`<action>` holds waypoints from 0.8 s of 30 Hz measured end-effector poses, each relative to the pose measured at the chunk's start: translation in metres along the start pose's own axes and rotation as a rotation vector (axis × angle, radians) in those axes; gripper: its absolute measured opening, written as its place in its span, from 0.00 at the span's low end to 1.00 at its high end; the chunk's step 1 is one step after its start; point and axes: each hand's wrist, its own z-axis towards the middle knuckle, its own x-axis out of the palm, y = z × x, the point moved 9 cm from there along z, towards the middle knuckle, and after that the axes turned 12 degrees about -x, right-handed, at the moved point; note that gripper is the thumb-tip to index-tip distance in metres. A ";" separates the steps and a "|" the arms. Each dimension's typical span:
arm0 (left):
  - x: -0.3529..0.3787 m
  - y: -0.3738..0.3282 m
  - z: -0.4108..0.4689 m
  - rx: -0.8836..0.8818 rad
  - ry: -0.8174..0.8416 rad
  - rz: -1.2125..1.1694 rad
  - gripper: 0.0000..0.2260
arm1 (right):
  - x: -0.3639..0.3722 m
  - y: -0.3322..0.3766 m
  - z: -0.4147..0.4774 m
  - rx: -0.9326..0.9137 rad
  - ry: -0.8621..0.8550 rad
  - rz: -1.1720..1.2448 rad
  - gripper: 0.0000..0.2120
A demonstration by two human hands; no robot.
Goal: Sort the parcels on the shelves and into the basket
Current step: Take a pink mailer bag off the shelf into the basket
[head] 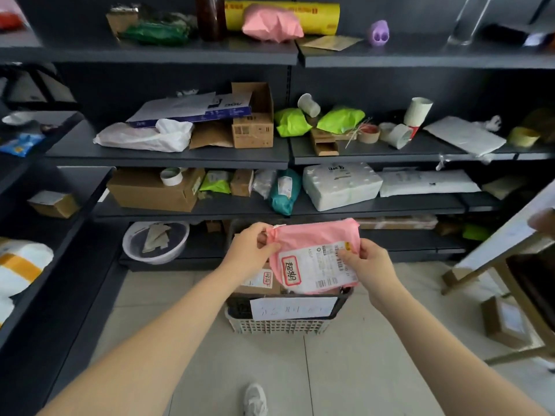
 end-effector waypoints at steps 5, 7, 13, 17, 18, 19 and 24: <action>-0.001 0.001 0.107 -0.047 0.013 0.012 0.10 | 0.014 -0.021 0.095 0.071 -0.047 -0.074 0.05; 0.003 0.011 0.144 -0.070 0.044 0.062 0.11 | 0.018 -0.041 0.120 0.138 -0.082 -0.080 0.06; 0.024 0.050 0.214 -0.044 0.138 0.380 0.12 | 0.031 -0.107 0.169 0.285 -0.154 -0.111 0.05; 0.051 0.086 0.238 0.005 0.211 0.567 0.15 | 0.043 -0.157 0.184 0.363 -0.149 -0.168 0.07; 0.057 0.093 0.244 0.017 0.230 0.612 0.15 | 0.047 -0.172 0.187 0.391 -0.137 -0.182 0.08; 0.064 0.100 0.249 0.032 0.246 0.663 0.16 | 0.051 -0.187 0.190 0.417 -0.124 -0.186 0.08; 0.093 0.131 0.277 0.118 0.281 0.891 0.18 | 0.068 -0.255 0.216 0.527 -0.085 -0.229 0.06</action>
